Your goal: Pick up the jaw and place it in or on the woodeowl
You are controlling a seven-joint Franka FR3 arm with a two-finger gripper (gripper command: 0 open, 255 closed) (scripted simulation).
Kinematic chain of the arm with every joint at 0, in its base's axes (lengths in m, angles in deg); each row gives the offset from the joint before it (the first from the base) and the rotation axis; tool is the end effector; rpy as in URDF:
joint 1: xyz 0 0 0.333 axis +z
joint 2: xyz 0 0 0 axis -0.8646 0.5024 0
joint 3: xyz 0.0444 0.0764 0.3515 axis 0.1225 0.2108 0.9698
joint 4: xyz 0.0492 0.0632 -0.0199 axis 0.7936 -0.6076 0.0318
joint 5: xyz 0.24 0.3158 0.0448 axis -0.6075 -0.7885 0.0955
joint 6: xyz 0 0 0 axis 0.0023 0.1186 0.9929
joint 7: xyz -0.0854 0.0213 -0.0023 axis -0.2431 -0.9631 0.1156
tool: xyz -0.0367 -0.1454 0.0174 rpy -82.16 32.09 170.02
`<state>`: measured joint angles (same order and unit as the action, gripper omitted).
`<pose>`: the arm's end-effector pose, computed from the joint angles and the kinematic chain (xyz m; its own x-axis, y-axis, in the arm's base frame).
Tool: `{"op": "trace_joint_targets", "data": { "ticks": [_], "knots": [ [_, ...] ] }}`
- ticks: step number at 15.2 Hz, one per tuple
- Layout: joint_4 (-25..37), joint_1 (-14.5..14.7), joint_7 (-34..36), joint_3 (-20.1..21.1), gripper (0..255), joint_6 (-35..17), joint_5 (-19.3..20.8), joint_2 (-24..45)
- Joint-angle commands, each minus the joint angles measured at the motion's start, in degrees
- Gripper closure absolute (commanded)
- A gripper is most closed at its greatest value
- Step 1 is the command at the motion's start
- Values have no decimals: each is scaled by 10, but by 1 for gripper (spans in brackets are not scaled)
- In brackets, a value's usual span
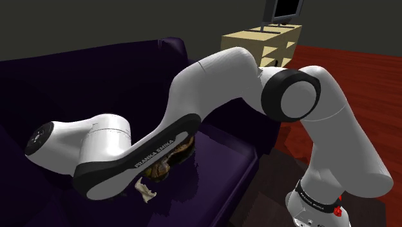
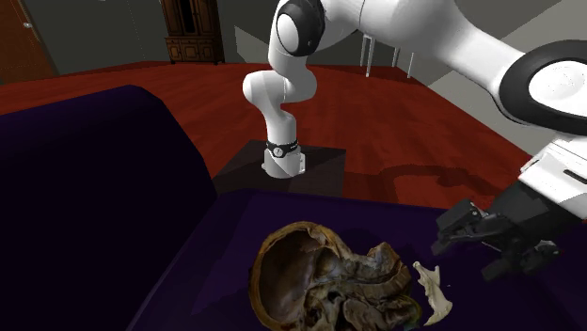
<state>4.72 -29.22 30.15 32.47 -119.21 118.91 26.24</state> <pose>0.5150 0.5084 0.3114 0.9990 0.0051 0.0439 -0.0116 -0.9282 0.3719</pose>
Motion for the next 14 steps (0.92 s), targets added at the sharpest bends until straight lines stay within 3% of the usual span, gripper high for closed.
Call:
{"op": "trace_joint_targets", "data": {
  "ticks": [1,8,14],
  "knots": [
    [-12,1,-1,-5,0,-28,17,9],
    [-57,-13,9,-11,0,-78,27,16],
    [-57,-13,9,-11,0,-78,27,16]
  ]
}}
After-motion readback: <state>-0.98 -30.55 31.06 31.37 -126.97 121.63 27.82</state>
